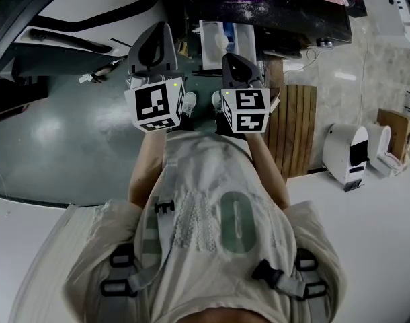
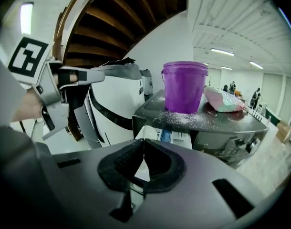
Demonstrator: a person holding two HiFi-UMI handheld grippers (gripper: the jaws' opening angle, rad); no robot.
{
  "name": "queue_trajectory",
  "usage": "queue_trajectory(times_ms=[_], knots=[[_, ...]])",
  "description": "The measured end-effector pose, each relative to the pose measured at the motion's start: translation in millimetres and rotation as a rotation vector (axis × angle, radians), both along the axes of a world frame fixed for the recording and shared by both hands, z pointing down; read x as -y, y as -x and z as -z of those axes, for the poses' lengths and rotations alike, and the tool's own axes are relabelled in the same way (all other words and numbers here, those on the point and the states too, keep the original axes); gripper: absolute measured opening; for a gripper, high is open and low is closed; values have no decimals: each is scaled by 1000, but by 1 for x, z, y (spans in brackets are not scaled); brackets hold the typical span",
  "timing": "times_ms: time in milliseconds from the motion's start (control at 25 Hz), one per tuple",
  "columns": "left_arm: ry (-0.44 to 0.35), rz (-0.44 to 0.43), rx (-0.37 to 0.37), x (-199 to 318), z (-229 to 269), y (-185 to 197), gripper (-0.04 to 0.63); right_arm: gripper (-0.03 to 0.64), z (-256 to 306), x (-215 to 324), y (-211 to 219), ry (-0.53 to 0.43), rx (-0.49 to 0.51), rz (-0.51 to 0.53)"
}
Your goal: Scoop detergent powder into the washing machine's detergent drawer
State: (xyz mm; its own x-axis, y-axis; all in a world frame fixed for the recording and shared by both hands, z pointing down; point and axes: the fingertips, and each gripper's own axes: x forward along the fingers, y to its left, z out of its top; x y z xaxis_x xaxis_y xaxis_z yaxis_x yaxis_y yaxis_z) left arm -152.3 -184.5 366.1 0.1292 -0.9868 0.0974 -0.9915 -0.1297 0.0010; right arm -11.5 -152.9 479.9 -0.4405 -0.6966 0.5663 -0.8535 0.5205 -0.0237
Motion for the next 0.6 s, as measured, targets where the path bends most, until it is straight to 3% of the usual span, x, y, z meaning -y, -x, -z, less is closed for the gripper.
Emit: queue_trajectory(times_ms=[200, 440, 600], knots=[[1, 7, -5, 1, -1, 3, 21, 11, -1, 1, 3, -82, -176, 78], [-1, 16, -21, 1, -2, 5, 21, 12, -4, 3, 5, -141, -317, 165], [0, 22, -28, 0, -3, 7, 21, 12, -4, 4, 9, -252, -516, 264]])
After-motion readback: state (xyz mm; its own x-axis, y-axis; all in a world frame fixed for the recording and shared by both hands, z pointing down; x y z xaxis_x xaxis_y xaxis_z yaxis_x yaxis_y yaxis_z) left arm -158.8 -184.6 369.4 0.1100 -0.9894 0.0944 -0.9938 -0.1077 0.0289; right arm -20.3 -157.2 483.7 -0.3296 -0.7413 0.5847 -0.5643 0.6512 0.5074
